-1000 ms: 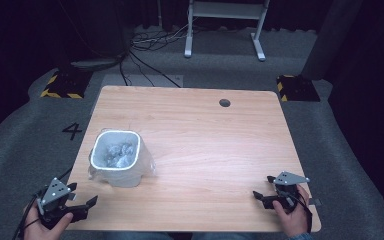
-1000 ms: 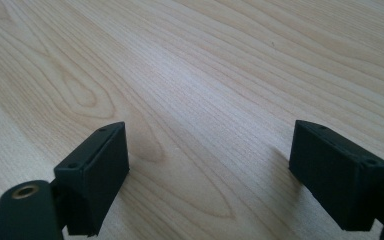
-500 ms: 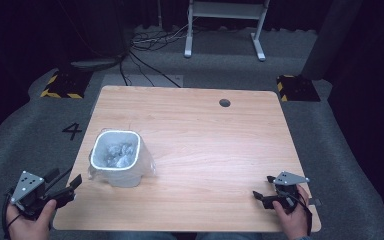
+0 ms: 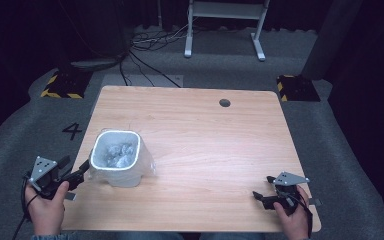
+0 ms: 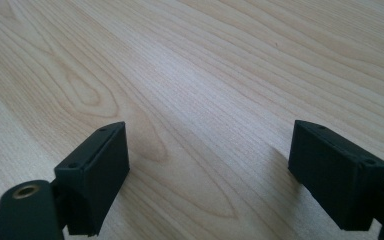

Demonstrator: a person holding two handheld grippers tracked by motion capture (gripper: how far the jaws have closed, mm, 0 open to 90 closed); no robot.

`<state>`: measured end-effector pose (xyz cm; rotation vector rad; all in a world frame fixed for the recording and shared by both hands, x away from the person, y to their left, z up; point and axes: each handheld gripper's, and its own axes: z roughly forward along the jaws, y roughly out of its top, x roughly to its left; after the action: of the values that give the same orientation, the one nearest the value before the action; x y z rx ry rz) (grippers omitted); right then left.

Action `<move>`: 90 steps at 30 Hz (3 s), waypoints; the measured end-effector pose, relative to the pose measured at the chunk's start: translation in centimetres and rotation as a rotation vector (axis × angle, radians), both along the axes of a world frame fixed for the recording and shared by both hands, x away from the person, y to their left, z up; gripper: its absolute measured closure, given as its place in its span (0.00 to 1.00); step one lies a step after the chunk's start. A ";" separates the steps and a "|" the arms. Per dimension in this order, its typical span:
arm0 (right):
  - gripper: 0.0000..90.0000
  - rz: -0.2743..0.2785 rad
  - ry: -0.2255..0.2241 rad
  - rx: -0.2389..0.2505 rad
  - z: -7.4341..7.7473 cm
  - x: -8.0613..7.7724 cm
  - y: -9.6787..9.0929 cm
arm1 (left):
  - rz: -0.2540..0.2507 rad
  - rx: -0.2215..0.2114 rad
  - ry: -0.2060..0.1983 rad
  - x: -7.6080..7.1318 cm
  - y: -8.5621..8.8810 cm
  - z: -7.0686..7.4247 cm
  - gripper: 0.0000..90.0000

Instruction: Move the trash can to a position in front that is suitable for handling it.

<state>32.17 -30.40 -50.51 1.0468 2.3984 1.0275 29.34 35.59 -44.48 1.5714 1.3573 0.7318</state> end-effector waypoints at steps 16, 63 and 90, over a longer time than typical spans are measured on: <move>0.18 -0.009 0.000 0.000 0.0 0.0 0.1 | -0.037 -0.002 0.021 3.7 -1.6 -2.1 0.33; 0.18 -0.006 -0.003 -0.001 0.0 0.0 0.2 | -0.499 0.131 0.053 3.1 -20.6 -1.7 0.41; 0.18 -0.006 0.000 -0.001 0.0 0.1 0.2 | -0.610 0.192 0.080 -0.2 -19.6 -0.9 0.24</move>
<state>32.23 -30.20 -50.50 1.0536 2.3936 1.0247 29.09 15.97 -45.42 2.0469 0.7970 0.4278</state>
